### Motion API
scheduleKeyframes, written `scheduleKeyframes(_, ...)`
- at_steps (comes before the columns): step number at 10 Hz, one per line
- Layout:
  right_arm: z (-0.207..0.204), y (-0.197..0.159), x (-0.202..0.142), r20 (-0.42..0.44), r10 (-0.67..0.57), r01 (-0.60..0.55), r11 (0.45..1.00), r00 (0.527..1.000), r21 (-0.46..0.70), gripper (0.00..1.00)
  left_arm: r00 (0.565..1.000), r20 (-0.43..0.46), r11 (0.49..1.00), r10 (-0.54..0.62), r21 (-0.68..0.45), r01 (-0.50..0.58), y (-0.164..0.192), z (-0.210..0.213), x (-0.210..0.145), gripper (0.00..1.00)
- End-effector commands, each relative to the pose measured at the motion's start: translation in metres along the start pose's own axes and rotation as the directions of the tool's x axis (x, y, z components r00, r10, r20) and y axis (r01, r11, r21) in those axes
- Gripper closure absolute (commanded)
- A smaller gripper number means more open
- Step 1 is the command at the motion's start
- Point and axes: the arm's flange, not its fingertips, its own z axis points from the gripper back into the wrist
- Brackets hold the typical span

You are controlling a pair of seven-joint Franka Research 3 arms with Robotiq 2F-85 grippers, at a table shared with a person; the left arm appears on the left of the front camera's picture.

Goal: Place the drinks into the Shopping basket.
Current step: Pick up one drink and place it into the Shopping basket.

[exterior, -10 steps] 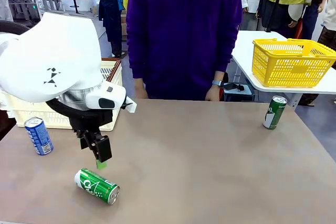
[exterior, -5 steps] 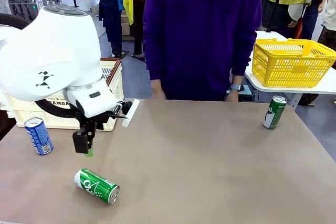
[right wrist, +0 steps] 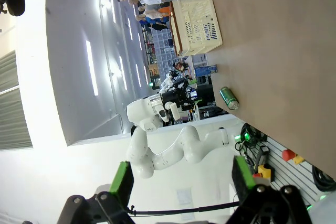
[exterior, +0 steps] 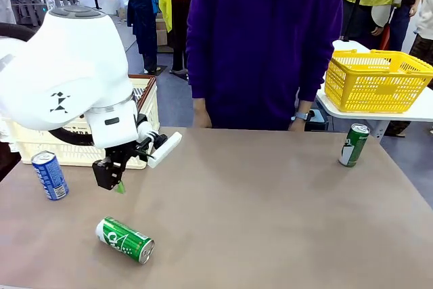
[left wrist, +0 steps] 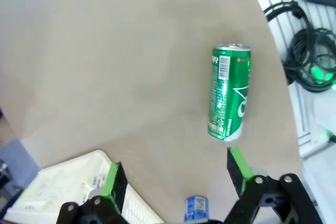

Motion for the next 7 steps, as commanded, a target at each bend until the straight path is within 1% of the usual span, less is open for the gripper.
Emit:
scheduleKeyframes(1, 0.0, 0.002, -0.001, 0.002, 0.003, -0.003, 1.0, 1.0, -0.008, 0.0, 0.998, -0.014, 0.998, 0.06, -0.013, -0.06, -0.004, 0.003, 0.004, 0.0)
scheduleKeyframes(2, 0.0, 0.002, -0.001, 0.002, 0.003, -0.003, 1.0, 1.0, -0.008, 0.0, 1.0, 0.0, 1.0, 0.0, 0.0, 0.0, 0.0, 0.0, 0.0, 0.0)
scheduleKeyframes(3, 0.0, 0.002, -0.001, 0.002, 0.003, -0.003, 1.0, 1.0, -0.008, 0.0, 0.996, 0.082, 0.997, -0.039, -0.062, 0.044, -0.001, -0.017, -0.001, 0.0)
scheduleKeyframes(4, 0.0, 0.002, -0.001, 0.002, 0.003, -0.003, 1.0, 1.0, -0.008, 0.0, 0.985, 0.138, 0.979, -0.105, -0.161, 0.127, -0.009, -0.034, -0.002, 0.0)
scheduleKeyframes(5, 0.0, 0.002, -0.001, 0.002, 0.003, -0.003, 1.0, 1.0, -0.008, 0.0, 0.987, 0.127, 0.971, -0.096, -0.204, 0.12, -0.019, -0.051, -0.004, 0.0)
scheduleKeyframes(6, 0.0, 0.002, -0.001, 0.002, 0.003, -0.003, 1.0, 1.0, -0.008, 0.0, 0.984, 0.145, 0.973, -0.104, -0.19, 0.131, -0.029, -0.061, -0.003, 0.0)
scheduleKeyframes(7, 0.0, 0.002, -0.001, 0.002, 0.003, -0.003, 1.0, 1.0, -0.008, 0.0, 0.984, 0.135, 0.969, -0.118, -0.202, 0.144, -0.04, -0.074, 0.002, 0.0)
